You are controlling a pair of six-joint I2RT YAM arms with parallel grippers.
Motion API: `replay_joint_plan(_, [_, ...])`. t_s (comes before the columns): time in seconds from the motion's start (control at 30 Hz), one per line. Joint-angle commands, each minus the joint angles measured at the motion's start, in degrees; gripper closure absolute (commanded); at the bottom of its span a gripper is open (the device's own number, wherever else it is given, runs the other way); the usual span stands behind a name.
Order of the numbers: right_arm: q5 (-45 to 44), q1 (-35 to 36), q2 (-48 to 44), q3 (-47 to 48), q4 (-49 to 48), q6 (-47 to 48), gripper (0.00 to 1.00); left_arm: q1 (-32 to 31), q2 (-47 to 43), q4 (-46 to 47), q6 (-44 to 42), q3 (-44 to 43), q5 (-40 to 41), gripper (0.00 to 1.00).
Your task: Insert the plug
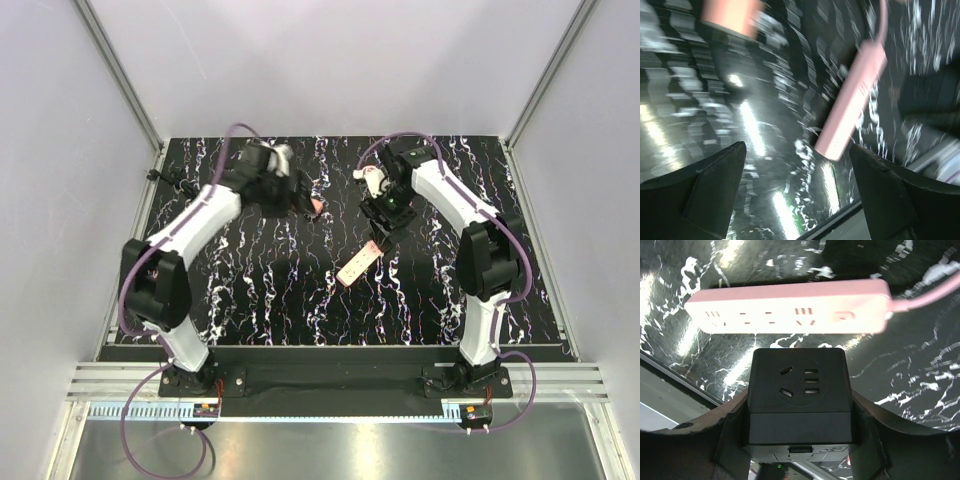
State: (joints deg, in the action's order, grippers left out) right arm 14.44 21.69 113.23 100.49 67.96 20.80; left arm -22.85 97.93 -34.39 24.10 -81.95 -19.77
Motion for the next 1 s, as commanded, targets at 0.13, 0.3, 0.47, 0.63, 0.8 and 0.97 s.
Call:
replay_joint_plan(0.13, [-3.54, 2.21, -0.73, -4.50, -3.62, 5.65, 1.00, 14.32, -0.73, 1.51, 7.63, -1.46, -3.42, 0.08])
replay_joint_plan(0.3, [-6.00, 2.74, -1.70, -8.20, -8.46, 6.62, 1.00, 15.29, 0.59, 6.96, 10.35, 4.17, -15.09, 0.02])
replay_joint_plan(0.47, [-7.84, 2.74, -0.56, -7.59, -9.34, 5.66, 1.00, 16.08, -0.46, 7.41, 10.53, 4.96, -15.03, 0.01])
replay_joint_plan(0.63, [-6.35, 2.92, 0.15, -6.18, -8.29, 4.78, 1.00, 16.26, -1.16, 8.29, 10.88, 5.58, -16.00, 0.01])
replay_joint_plan(0.8, [-5.47, 3.35, 0.50, -5.13, -7.76, 4.52, 1.00, 16.70, -1.42, 8.81, 11.23, 5.84, -16.79, 0.01])
replay_joint_plan(0.97, [-5.03, 3.88, 0.59, -4.77, -7.41, 4.16, 1.00, 16.79, -1.51, 9.60, 11.41, 6.28, -17.32, 0.01])
